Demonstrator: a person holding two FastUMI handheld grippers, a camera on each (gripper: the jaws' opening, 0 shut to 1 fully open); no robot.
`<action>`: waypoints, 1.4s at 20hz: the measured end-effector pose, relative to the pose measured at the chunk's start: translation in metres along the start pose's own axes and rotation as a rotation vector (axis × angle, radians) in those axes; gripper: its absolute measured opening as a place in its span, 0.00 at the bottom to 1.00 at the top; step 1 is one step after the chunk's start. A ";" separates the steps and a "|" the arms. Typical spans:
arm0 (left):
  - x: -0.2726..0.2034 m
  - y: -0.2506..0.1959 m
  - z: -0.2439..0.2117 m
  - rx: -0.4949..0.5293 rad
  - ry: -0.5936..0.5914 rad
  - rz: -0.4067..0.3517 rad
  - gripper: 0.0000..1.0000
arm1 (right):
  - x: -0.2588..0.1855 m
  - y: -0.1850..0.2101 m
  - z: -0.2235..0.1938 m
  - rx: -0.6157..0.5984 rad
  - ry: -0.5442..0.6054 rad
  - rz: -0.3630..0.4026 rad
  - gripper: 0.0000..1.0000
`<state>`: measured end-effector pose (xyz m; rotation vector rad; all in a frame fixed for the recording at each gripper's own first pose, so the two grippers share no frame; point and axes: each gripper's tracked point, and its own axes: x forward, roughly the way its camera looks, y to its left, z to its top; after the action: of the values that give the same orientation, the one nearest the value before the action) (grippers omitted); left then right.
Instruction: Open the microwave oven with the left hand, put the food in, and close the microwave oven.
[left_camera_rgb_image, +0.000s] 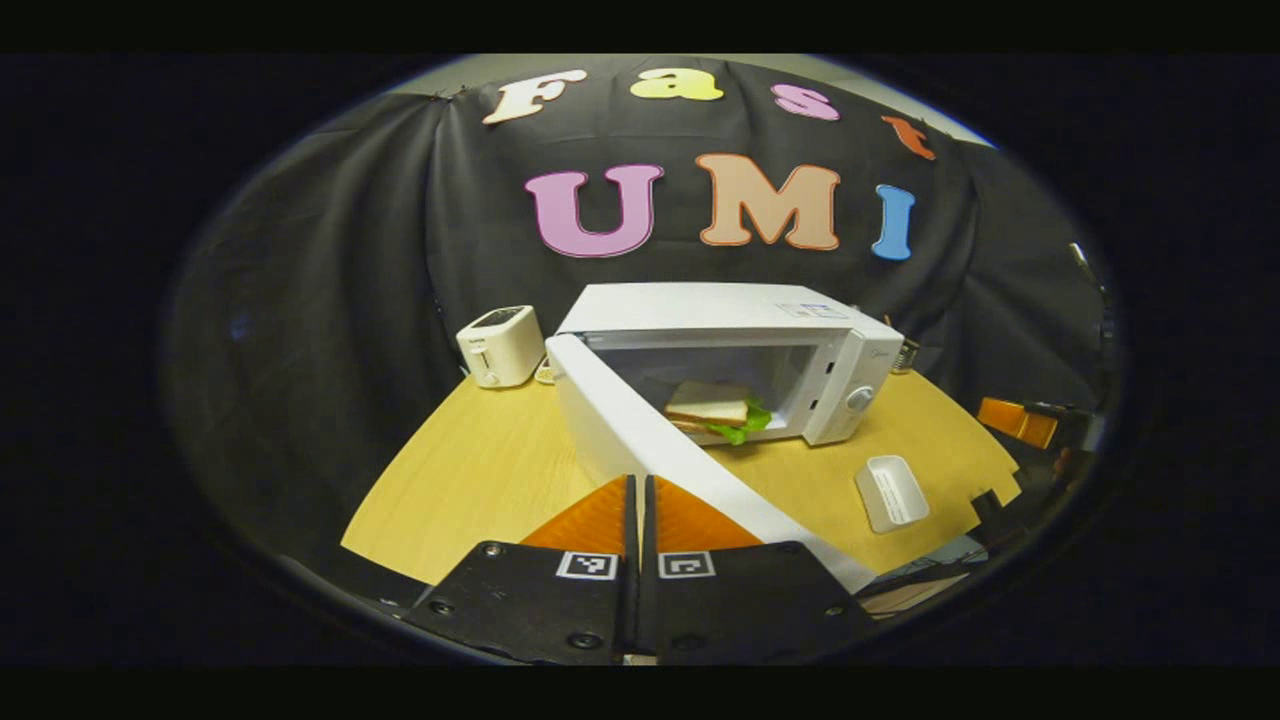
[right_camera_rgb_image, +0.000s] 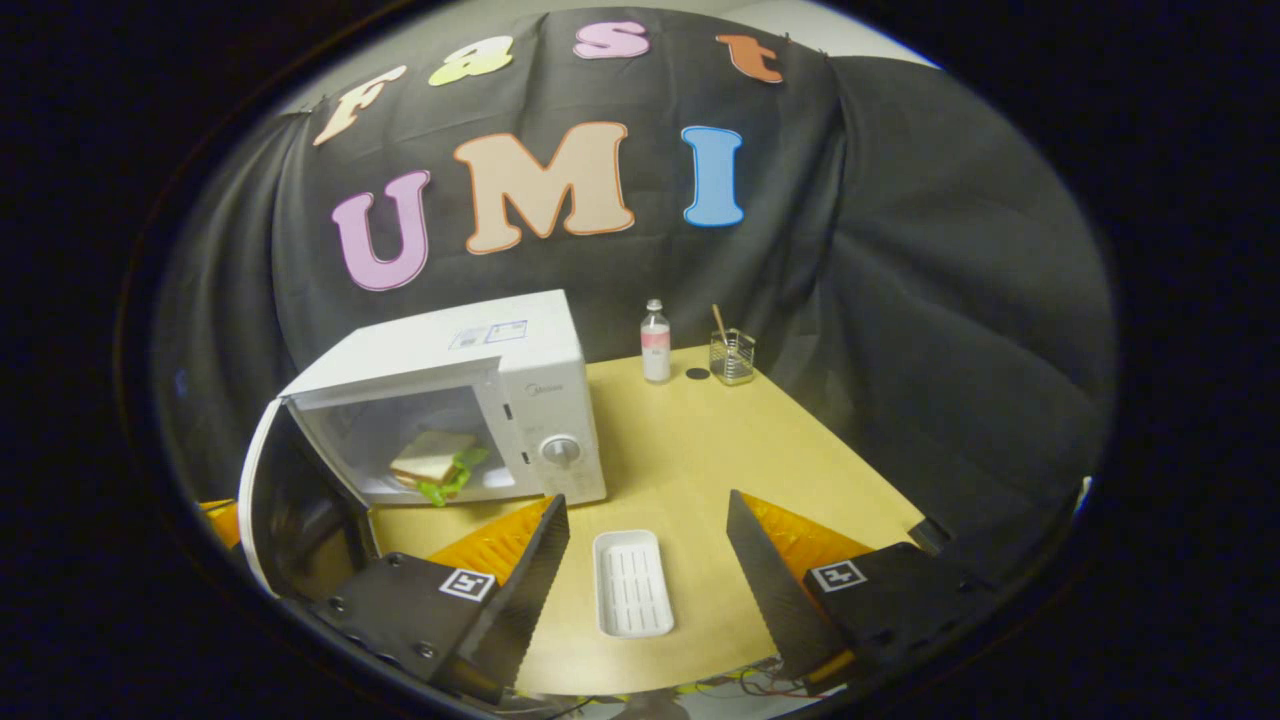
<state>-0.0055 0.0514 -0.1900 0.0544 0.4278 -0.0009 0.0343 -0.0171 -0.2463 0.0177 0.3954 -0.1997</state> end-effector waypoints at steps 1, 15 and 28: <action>0.002 -0.007 0.002 -0.011 -0.004 0.004 0.01 | 0.004 -0.005 0.001 0.003 0.000 0.002 0.98; 0.047 -0.072 0.024 -0.026 -0.023 0.010 0.00 | 0.034 -0.038 0.017 0.046 -0.023 0.079 0.98; 0.103 -0.137 0.047 0.028 -0.039 -0.088 0.01 | 0.039 -0.065 0.035 0.049 -0.062 0.073 0.98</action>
<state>0.1065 -0.0867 -0.1970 0.0628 0.3909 -0.0940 0.0694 -0.0901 -0.2279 0.0741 0.3277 -0.1371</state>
